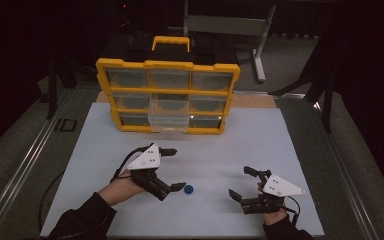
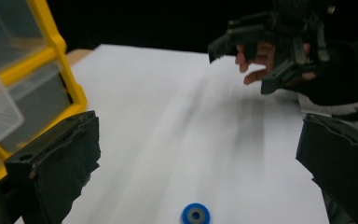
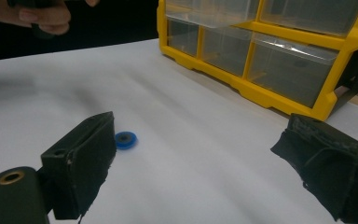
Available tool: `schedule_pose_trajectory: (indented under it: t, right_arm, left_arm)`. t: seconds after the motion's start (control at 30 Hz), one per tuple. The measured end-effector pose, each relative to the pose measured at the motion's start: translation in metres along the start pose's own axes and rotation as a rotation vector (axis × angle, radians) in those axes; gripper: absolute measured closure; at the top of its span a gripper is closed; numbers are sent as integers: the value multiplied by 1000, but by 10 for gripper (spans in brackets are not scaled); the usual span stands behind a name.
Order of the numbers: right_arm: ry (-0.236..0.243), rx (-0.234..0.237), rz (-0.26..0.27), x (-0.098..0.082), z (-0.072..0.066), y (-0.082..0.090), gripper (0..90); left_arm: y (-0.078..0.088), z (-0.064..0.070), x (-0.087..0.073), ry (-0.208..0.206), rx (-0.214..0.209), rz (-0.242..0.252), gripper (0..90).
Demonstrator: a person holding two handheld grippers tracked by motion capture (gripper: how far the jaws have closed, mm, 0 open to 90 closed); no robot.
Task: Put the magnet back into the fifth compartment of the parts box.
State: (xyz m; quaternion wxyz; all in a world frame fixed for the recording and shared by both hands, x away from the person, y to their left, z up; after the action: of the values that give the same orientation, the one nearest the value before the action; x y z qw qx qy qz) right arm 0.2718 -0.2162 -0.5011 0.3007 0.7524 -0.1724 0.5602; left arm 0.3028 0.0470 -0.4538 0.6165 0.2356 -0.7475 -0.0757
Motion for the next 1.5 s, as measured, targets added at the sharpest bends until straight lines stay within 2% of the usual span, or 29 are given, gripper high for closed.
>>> schedule_pose_trajectory:
  t: [0.17,0.27,0.37,0.5,0.77,0.93,1.1,1.13,1.23,1.3,1.5]
  right_arm:
    - [0,4,-7,-1,-1,-1,98]
    - [-2,6,-7,-1,-1,-1,98]
    - [-5,9,-9,-1,-1,-1,98]
    - [-6,12,-9,-1,-2,-1,98]
    - [-9,16,-13,-2,-2,-2,98]
    - [-8,18,-13,-2,-2,-3,98]
    - [-8,18,-14,-2,-2,-3,98]
    - [-8,18,-14,-2,-2,-3,98]
    - [-8,19,-16,-3,-2,-3,98]
    - [-9,20,-14,-2,-2,-3,98]
    - [-10,19,-15,-3,-2,-3,98]
  left_arm:
    - [-13,2,-8,21,-29,-21,0]
    - [-21,5,-13,39,-78,-50,0]
    - [-28,9,-20,37,-115,-81,0]
    - [-37,14,-28,50,-147,-99,0]
    - [-52,17,-44,22,-163,-170,0]
    - [-58,18,-53,21,-180,-176,1]
    - [-63,19,-62,18,-193,-215,28]
    - [-65,18,-65,30,-201,-232,28]
    - [-65,18,-69,44,-213,-239,98]
    - [-66,17,-72,35,-208,-262,142]
    - [-68,19,-78,21,-216,-291,236]
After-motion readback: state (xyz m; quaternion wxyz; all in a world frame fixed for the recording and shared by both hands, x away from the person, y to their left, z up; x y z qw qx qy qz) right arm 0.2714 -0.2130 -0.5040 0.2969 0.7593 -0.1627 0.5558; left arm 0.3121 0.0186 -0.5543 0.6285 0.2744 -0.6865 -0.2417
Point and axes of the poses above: each handheld gripper's, and its own axes: y roughly backward along the jaws, x roughly out of its top, z roughly to its right, the point moved 6 cm from there along -y, roughly forward along the jaws, and after that the axes turned 13 degrees about -y, right-handed, at the moved point
